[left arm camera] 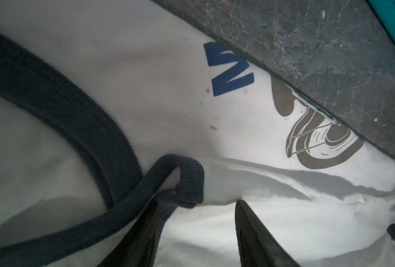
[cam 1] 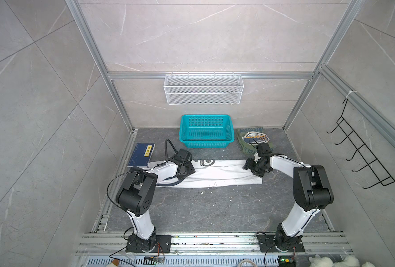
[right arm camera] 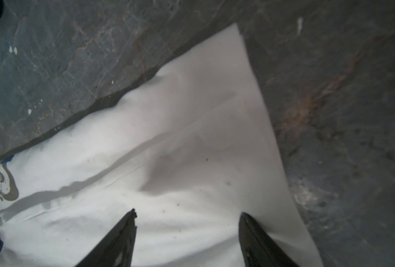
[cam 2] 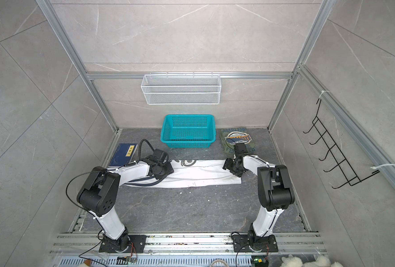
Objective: Fold and stack tank tops
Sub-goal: Smooth out the tank top at the center of the table.
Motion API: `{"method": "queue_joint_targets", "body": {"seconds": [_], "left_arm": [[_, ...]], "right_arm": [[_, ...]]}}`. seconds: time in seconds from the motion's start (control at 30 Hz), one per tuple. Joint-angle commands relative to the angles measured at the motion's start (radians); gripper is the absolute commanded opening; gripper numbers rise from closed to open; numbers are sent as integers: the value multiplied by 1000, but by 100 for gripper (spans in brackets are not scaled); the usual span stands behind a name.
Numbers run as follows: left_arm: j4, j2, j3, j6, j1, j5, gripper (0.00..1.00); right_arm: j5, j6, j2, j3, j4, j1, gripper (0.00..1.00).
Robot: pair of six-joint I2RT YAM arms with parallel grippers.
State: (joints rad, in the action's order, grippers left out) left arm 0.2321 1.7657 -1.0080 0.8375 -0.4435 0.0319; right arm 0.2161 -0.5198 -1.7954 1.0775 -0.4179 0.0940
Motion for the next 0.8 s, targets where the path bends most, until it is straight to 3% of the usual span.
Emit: {"method": "queue_joint_targets", "body": {"seconds": [0.0,0.3,0.57,0.77], "left_arm": [[72,13,62,-12,40,-39,56],[188,-37,-108,-85,14,21,57],[201,14,-186,-102,-36,25,57],[195,71,-193,-119,-40,29,57]], "right_arm": [[-60,-10,-14,-46,-26,-15,73],[-176,37,134,19,-127,-17,76],[-67,57,53,43,-120,-86,78],[9,70,2,39,-118,-97,73]]}}
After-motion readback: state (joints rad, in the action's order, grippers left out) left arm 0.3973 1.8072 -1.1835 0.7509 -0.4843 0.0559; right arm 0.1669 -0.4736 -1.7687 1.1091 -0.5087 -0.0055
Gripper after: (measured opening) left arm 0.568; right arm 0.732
